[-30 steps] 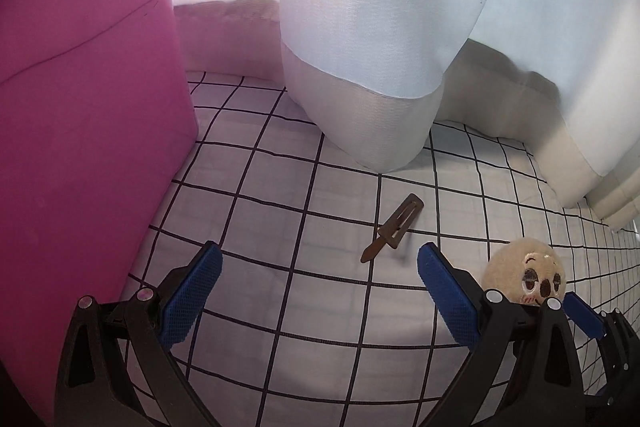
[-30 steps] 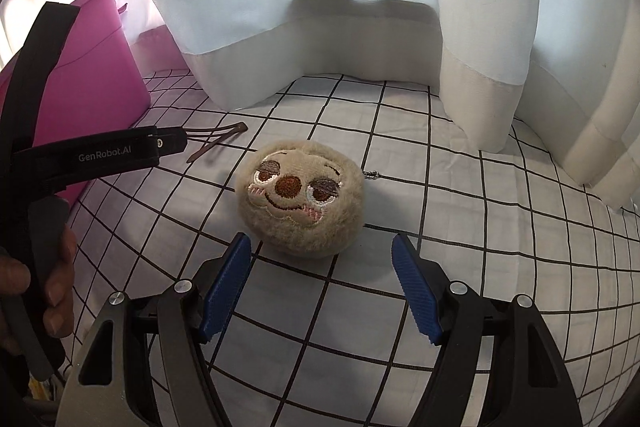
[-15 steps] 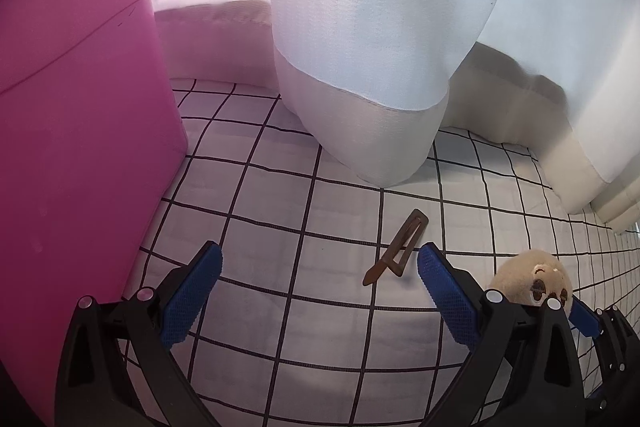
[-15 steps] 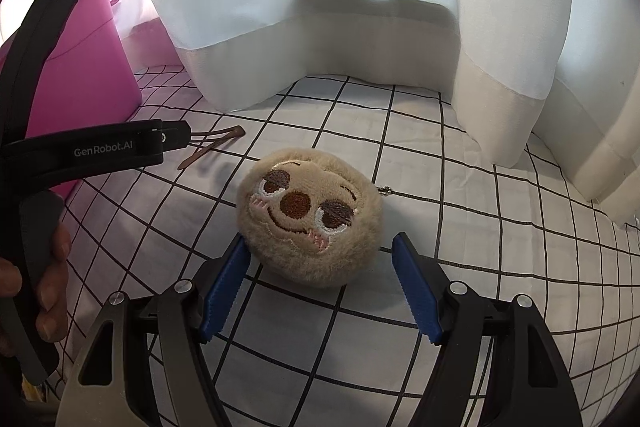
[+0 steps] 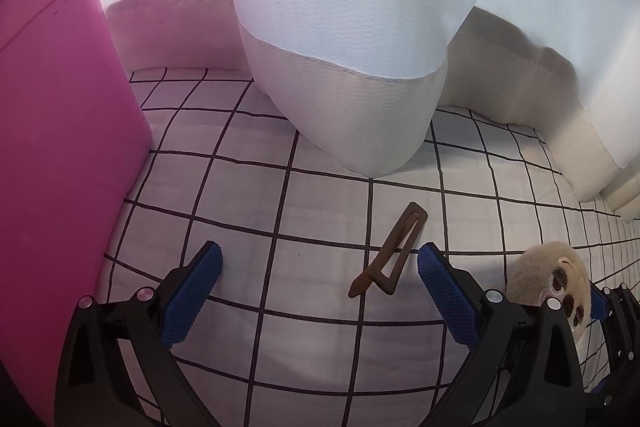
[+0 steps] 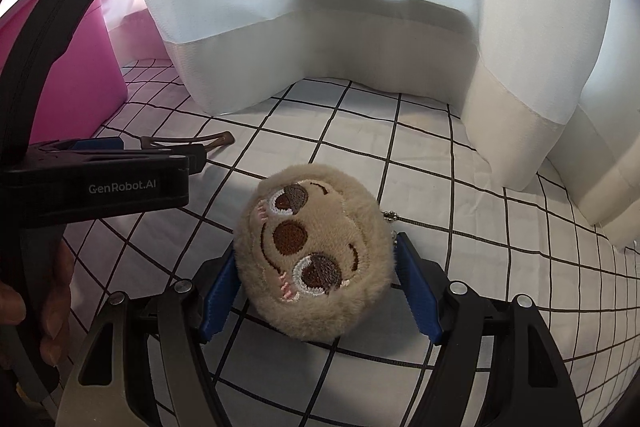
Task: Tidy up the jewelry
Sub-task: 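Close left tool on the brown hair clip while right tool grips the plush sloth keychain, then lift and carry the hair clip and sloth keychain with both tools over the bin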
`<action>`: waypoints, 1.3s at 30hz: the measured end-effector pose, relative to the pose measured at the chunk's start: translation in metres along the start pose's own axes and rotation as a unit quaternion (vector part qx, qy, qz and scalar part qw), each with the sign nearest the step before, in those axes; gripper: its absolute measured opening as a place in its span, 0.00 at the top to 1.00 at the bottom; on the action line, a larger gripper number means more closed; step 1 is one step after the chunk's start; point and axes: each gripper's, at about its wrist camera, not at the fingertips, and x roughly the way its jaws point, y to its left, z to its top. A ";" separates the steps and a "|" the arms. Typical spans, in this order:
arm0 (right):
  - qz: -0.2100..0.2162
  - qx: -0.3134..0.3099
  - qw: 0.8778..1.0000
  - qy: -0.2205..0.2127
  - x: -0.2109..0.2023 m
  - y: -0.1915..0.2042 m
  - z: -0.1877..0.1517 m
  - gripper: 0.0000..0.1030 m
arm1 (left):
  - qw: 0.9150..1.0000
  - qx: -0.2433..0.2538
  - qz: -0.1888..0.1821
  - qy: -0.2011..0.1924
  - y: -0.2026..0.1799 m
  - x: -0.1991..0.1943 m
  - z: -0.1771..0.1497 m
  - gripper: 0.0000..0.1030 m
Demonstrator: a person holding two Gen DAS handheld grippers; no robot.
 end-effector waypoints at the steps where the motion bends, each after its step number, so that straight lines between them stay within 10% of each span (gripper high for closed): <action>1: -0.001 0.000 1.000 -0.002 0.001 0.000 0.001 0.32 | 1.000 0.003 0.000 0.000 0.000 0.000 -0.001 0.06; 14: -0.012 -0.009 1.000 -0.027 -0.002 -0.002 -0.003 0.40 | 0.999 0.035 0.011 -0.032 -0.016 0.002 -0.007 0.14; 17: -0.013 -0.009 0.999 -0.029 -0.003 -0.003 -0.005 0.43 | 0.998 0.049 0.002 -0.043 -0.025 -0.002 -0.010 0.33; 21: -0.008 -0.008 0.999 -0.033 -0.008 -0.005 -0.005 0.45 | 0.997 0.064 -0.008 -0.045 -0.038 -0.010 -0.014 0.88; 39: 0.054 0.019 0.997 -0.053 -0.072 -0.036 -0.023 0.45 | 0.996 0.008 -0.058 -0.070 -0.033 -0.100 -0.052 0.88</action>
